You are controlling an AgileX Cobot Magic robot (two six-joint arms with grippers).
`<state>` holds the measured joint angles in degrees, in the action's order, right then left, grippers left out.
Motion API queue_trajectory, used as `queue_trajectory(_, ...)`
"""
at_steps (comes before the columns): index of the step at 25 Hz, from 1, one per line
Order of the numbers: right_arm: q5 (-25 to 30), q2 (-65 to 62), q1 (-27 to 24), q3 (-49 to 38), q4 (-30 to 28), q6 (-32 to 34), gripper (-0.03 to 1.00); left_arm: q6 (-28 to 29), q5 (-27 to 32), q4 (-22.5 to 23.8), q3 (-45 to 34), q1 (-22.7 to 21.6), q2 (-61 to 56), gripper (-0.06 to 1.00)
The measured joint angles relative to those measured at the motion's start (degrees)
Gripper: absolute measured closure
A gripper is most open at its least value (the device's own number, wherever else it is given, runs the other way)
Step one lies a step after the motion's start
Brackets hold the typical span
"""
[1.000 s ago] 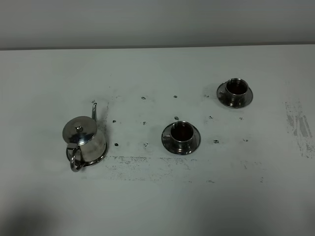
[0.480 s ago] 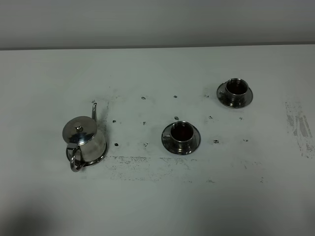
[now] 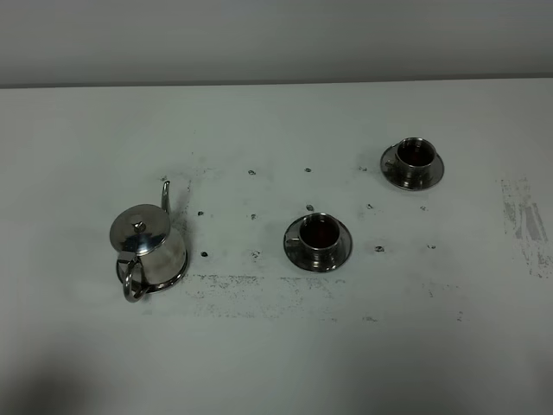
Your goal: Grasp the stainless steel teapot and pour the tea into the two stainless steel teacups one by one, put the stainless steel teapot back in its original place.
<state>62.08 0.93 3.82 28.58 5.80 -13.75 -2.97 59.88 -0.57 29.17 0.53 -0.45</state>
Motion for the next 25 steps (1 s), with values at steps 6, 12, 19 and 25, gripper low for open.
queue_trajectory(6, 0.0, 0.0, 0.0, 0.0, 0.0, 0.0, 0.54, 0.13, -0.06, 0.0, 0.0, 0.0, 0.0, 0.61)
queue_trajectory(12, 0.0, 0.0, 0.0, 0.0, 0.0, 0.0, 0.54, 0.13, -0.06, 0.0, 0.0, 0.0, 0.0, 0.61)
queue_trajectory(19, 0.0, 0.0, 0.0, 0.0, 0.0, 0.0, 0.54, 0.13, -0.06, -0.05, 0.0, 0.0, 0.0, 0.61)
queue_trajectory(25, 0.0, 0.0, 0.0, 0.0, 0.0, 0.0, 0.54, 0.13, -0.06, -0.05, 0.0, 0.0, 0.0, 0.61)
